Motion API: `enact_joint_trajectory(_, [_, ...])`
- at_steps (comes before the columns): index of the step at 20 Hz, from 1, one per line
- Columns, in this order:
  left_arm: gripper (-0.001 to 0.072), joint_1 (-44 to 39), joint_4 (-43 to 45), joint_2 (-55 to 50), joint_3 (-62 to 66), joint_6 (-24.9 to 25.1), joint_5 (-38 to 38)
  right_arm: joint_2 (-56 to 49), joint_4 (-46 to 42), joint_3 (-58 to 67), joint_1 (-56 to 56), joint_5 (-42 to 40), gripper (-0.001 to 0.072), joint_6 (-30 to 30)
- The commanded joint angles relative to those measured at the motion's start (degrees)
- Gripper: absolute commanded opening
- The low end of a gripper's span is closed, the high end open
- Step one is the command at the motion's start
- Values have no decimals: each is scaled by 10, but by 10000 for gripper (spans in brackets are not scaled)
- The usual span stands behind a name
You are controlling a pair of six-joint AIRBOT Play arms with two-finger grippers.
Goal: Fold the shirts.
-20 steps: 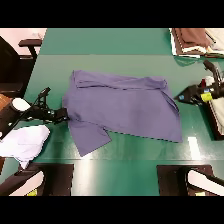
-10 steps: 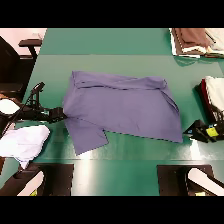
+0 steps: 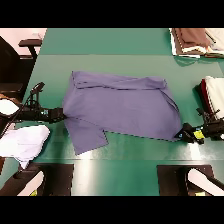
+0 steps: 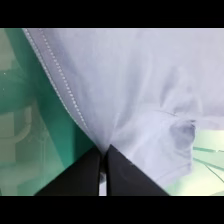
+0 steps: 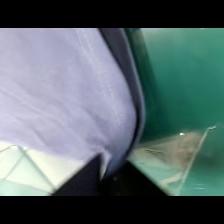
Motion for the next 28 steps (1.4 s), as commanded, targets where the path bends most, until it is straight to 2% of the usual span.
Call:
enact_joint_trajectory(1, [25,0,0,6,6,9,-9,7,4,-2,36,-7,17,4])
enact_joint_trajectory(3, [25,0,2,26,31,8,-16,37,4,19,52,-8,17,4])
enact_joint_trajectory(6, [25,0,5,61,129,8,-49,110,5,124,71,7,16,4])
enact_joint_trajectory(10, [25,0,5,91,358,8,-77,179,4,364,72,16,17,11])
enact_joint_trajectory(14, [25,0,5,97,618,-6,-73,201,-3,620,72,17,17,11])
enact_joint_trajectory(19, [24,0,7,97,824,-39,-41,188,-79,845,72,68,16,43])
enact_joint_trajectory(21, [23,0,27,97,840,-40,-29,165,-104,902,73,113,16,48])
enact_joint_trajectory(23, [23,0,71,88,827,-60,-63,140,-106,925,72,142,16,56])
enact_joint_trajectory(25, [25,0,104,68,768,-68,-110,115,-96,903,73,151,15,63])
enact_joint_trajectory(28, [26,0,93,13,639,-68,-173,65,-87,817,79,174,15,65])
